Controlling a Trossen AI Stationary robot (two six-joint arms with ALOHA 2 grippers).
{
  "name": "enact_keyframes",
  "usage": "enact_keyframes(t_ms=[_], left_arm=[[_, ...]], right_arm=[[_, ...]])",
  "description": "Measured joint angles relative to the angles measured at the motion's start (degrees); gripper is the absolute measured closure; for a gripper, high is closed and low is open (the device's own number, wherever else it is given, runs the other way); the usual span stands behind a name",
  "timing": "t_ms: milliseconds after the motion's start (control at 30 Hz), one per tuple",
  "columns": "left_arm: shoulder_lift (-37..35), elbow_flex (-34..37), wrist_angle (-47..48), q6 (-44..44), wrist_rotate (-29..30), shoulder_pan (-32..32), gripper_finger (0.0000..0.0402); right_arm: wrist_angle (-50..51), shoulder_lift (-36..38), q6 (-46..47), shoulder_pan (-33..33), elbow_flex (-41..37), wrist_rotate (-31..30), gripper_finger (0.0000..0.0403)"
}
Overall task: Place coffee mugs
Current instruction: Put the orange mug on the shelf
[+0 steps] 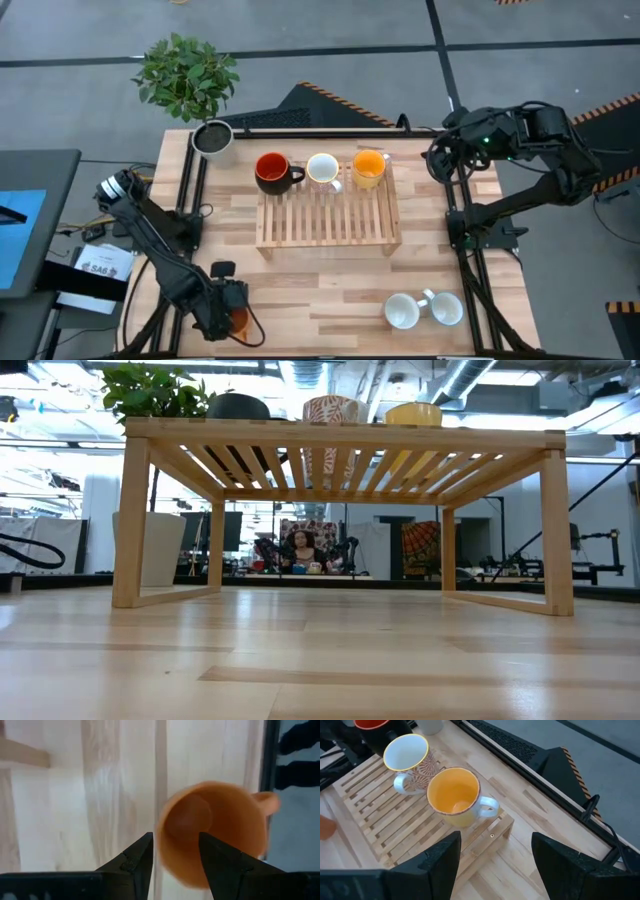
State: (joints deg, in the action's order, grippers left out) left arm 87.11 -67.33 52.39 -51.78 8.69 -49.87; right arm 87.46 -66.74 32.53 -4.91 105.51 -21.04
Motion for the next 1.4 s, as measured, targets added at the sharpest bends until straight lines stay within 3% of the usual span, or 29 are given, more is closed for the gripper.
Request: enact_keyframes(t_ms=[233, 533, 633, 733, 800, 867, 1033, 1100, 1300, 1400], left_arm=[[0.2, 6.4, -3.7, -2.5, -1.7, 0.3, 0.0259], [0.2, 9.7, -5.9, -6.0, -2.2, 0.8, 0.0265], [0.2, 10.5, -6.6, -6.5, -2.2, 1.1, 0.029], [0.2, 10.6, -6.9, -6.3, -2.4, 1.5, 0.0341], [0.1, 9.8, -6.4, -4.8, -4.2, 2.5, 0.038], [-0.7, 8.8, -6.2, -3.5, -6.4, 3.6, 0.039], [-7.1, 1.3, -0.7, -1.4, -15.6, 8.6, 0.0396], [-10.2, -4.2, 3.1, -2.5, -16.4, 12.3, 0.0397], [-13.2, -25.4, 8.9, -4.6, -5.1, 31.6, 0.0398], [-11.9, -32.7, 10.4, -1.6, -2.6, 39.9, 0.0399]], right_arm=[[0.0, 0.0, 0.0, 0.0, 0.0, -0.1, 0.0133], [0.2, 0.0, 0.0, 0.0, 0.0, -0.1, 0.0133], [0.2, 0.0, 0.0, 0.0, 0.0, -0.1, 0.0133], [0.2, 0.0, 0.0, 0.0, 0.0, -0.1, 0.0133], [0.2, 0.0, 0.0, 0.0, 0.0, -0.2, 0.0133], [0.2, 0.0, 0.0, 0.0, 0.0, -0.7, 0.0133], [0.2, 0.0, 0.0, -0.2, 0.0, -1.7, 0.0133], [0.2, 0.0, 0.0, -0.5, 0.0, -1.7, 0.0133], [0.2, -0.3, 0.5, -1.7, 0.1, -1.7, 0.0133], [0.1, -0.6, 0.5, -2.2, 0.1, -1.7, 0.0133]])
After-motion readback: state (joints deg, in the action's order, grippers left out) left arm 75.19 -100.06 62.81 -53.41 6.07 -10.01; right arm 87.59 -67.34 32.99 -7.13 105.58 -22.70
